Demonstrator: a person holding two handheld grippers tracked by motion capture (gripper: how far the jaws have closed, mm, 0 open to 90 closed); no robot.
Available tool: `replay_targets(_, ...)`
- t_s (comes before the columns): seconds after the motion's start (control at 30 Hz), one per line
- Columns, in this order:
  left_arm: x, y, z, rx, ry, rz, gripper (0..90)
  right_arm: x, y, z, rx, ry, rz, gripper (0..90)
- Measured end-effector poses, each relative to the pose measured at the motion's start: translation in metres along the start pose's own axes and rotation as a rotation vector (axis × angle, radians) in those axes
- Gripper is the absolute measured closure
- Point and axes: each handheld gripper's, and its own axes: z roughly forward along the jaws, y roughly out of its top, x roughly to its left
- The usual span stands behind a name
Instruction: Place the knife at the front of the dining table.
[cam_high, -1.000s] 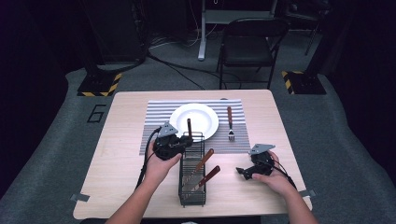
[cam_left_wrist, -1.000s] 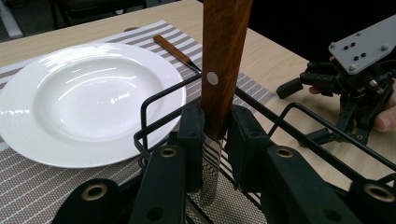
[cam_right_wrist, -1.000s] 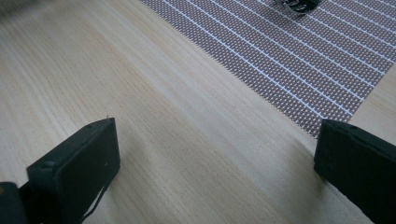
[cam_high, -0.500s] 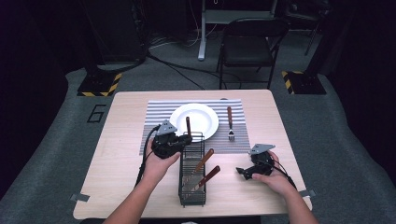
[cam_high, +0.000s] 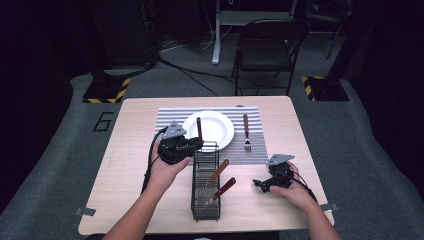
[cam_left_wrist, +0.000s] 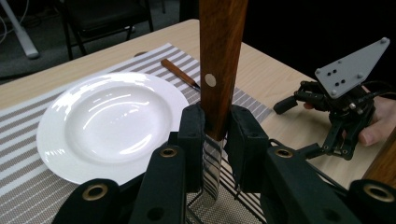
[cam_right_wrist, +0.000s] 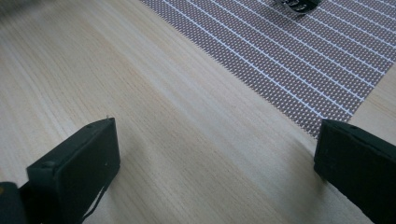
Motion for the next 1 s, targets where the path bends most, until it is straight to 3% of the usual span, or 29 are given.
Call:
replay_targets(0.3, 0.0, 0.012, -0.013, -0.016, 0.002, 0.023, 76.0, 0.0, 0.0, 0.0, 0.0, 0.0, -0.001, 0.0)
replay_targets(1.0, 0.01, 0.032, -0.044, -0.062, 0.034, 0.013, 76.0, 0.0, 0.0, 0.0, -0.001, 0.0, -0.004, 0.0)
